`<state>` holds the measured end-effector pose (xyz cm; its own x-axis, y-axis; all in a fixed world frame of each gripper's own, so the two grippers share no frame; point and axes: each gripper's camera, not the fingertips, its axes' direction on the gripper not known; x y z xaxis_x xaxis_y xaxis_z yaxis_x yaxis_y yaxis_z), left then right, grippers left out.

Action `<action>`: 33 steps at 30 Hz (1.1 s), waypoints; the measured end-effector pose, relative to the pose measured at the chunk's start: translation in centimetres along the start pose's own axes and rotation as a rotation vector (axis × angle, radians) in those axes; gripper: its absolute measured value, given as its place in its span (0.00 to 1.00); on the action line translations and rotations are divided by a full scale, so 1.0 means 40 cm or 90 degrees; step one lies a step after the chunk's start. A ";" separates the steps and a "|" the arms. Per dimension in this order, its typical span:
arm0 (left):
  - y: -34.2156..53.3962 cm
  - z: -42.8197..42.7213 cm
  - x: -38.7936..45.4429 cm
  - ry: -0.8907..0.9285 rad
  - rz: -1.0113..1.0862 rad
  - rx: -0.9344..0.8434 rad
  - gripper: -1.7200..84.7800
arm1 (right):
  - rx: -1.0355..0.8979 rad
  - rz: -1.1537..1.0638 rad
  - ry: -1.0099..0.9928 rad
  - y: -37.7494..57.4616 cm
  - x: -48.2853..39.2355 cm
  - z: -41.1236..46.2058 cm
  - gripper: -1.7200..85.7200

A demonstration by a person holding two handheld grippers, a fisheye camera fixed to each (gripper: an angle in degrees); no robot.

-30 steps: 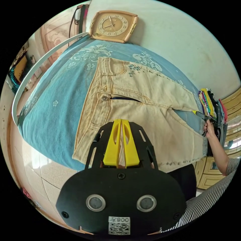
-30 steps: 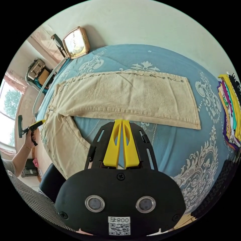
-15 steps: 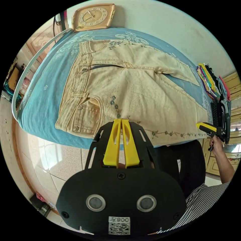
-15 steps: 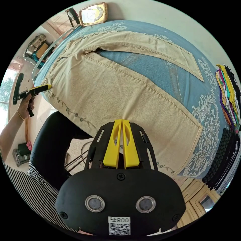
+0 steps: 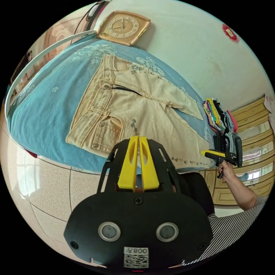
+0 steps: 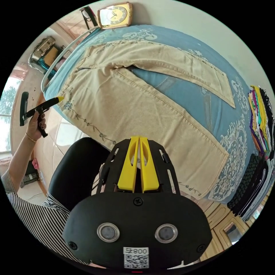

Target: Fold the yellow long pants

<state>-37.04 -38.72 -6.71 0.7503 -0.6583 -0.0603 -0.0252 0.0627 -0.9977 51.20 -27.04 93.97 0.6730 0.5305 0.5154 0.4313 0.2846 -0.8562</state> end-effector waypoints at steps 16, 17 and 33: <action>-0.214 -0.055 -0.071 -0.092 0.022 0.036 0.02 | 0.104 -0.268 -0.139 -0.466 -0.231 0.214 0.08; -0.221 -0.041 -0.074 -0.108 0.019 0.019 0.02 | 0.110 -0.275 -0.149 -0.486 -0.236 0.236 0.08; -0.211 -0.042 -0.081 -0.100 0.033 0.038 0.02 | 0.148 -0.484 -0.067 -0.621 -0.420 0.521 0.10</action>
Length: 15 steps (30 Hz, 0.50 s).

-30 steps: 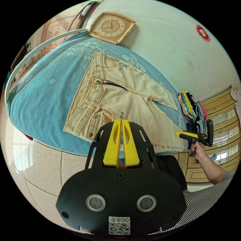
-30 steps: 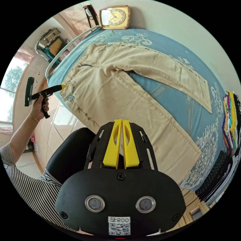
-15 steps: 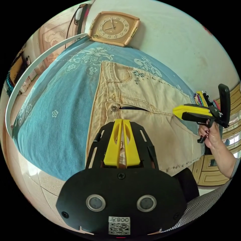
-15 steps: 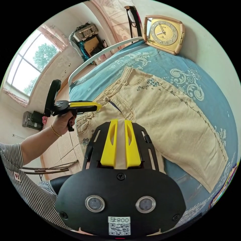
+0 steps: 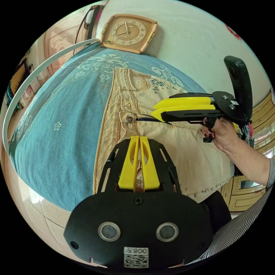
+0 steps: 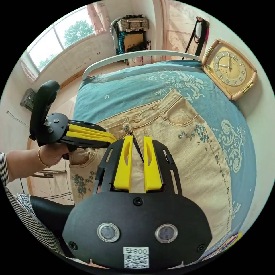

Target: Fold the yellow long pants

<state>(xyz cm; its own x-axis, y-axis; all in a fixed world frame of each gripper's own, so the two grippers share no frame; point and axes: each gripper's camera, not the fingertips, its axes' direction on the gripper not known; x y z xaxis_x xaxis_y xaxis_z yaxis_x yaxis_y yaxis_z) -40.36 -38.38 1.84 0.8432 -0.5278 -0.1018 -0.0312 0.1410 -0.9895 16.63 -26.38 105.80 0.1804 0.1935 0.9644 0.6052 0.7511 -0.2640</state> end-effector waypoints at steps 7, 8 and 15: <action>-0.012 -0.004 -0.003 -0.001 0.003 0.003 0.02 | -0.028 -0.063 0.081 0.004 -0.015 0.122 0.08; -0.014 -0.005 -0.002 -0.003 0.005 0.003 0.02 | -0.020 -0.063 0.079 0.009 -0.011 0.129 0.07; -0.040 -0.005 -0.001 -0.024 0.017 0.004 0.02 | 0.046 0.025 -0.026 0.042 0.079 0.114 0.04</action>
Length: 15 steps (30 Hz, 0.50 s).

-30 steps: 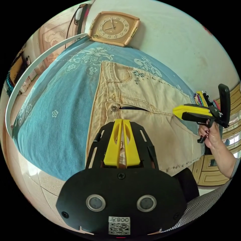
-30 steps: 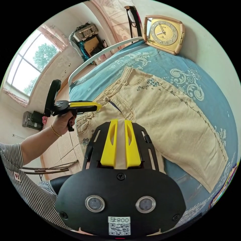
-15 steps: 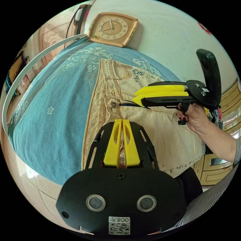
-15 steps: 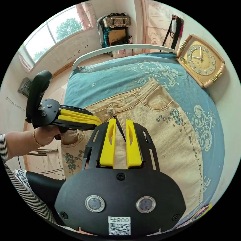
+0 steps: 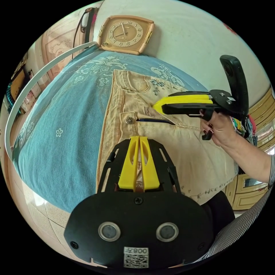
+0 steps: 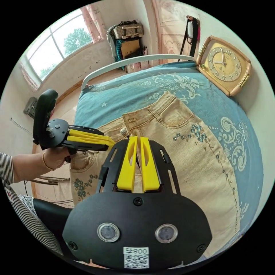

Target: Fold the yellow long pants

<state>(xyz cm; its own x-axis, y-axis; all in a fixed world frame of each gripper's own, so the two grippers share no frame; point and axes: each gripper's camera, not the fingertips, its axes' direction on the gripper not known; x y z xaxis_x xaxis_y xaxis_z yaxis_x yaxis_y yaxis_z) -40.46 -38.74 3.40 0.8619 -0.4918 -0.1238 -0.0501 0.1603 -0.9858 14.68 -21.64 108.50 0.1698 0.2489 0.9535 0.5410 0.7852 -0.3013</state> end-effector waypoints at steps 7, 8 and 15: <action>-0.036 0.009 -0.009 -0.003 0.008 0.001 0.02 | 0.045 -0.005 -0.050 0.023 0.031 -0.024 0.04; -0.039 0.011 -0.012 -0.002 0.007 -0.001 0.02 | 0.036 -0.021 -0.043 0.023 0.022 -0.013 0.04; -0.041 0.013 -0.035 0.013 -0.001 0.010 0.02 | -0.027 -0.083 -0.009 0.027 0.002 0.060 0.04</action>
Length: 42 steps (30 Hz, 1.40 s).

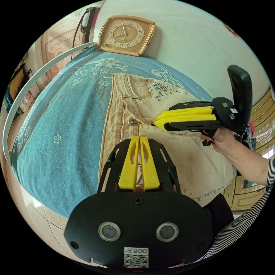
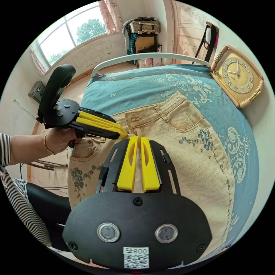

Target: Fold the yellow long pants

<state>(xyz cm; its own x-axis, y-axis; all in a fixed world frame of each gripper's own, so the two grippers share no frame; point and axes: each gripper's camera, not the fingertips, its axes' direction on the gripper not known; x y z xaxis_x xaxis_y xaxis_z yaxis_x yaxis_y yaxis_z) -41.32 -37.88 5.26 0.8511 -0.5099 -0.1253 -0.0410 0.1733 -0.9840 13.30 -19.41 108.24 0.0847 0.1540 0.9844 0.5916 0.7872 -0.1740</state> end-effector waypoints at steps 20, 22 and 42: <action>-0.038 -0.073 -0.003 -0.016 -0.006 0.101 0.02 | -0.030 0.039 0.019 -0.002 0.026 -0.011 0.04; -0.052 -0.069 -0.008 -0.019 -0.005 0.104 0.02 | -0.030 0.035 0.030 -0.001 0.022 -0.022 0.04; -0.112 0.167 -0.111 0.006 -0.026 0.042 0.02 | 0.074 0.228 -0.144 0.108 0.188 -0.304 0.02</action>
<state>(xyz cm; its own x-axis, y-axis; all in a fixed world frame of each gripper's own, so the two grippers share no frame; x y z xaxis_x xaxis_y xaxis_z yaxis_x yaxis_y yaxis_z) -41.41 -30.75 11.09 0.8467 -0.5249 -0.0873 0.0280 0.2077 -0.9778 26.26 -22.11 115.20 0.0820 0.5463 0.8335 0.4611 0.7207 -0.5177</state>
